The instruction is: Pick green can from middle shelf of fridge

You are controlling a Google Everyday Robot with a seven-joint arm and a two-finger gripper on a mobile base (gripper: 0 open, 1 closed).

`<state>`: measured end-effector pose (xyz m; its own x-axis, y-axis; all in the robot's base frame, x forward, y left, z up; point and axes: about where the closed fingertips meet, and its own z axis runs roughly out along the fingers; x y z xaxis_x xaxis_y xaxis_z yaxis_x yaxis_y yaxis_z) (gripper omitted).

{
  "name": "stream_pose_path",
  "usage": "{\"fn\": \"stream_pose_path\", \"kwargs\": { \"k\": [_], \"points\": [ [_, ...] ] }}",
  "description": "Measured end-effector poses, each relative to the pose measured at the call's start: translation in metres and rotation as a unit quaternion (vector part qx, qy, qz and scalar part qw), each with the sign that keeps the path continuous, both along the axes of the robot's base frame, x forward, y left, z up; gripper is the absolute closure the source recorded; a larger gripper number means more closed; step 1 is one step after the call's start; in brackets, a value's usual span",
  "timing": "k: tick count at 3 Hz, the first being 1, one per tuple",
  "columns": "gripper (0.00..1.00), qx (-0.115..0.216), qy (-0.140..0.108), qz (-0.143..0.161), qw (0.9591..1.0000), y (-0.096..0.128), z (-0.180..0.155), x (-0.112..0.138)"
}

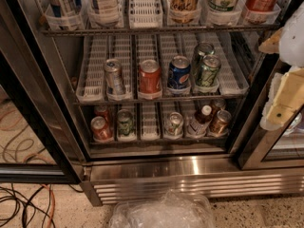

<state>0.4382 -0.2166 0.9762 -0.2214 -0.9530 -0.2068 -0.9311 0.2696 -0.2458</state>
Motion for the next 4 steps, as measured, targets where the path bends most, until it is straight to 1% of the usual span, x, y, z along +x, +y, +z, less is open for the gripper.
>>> {"fn": "stream_pose_path", "kwargs": {
  "k": [1, 2, 3, 4],
  "points": [
    [0.0, 0.0, 0.0, 0.0, 1.0, 0.0, 0.0, 0.0],
    [0.0, 0.024, -0.018, -0.014, 0.9994, 0.002, -0.005, 0.006],
    [0.0, 0.086, -0.036, -0.049, 0.9945, 0.005, -0.03, 0.012],
    [0.0, 0.136, -0.052, -0.094, 0.985, 0.018, -0.063, 0.022]
  ]
}}
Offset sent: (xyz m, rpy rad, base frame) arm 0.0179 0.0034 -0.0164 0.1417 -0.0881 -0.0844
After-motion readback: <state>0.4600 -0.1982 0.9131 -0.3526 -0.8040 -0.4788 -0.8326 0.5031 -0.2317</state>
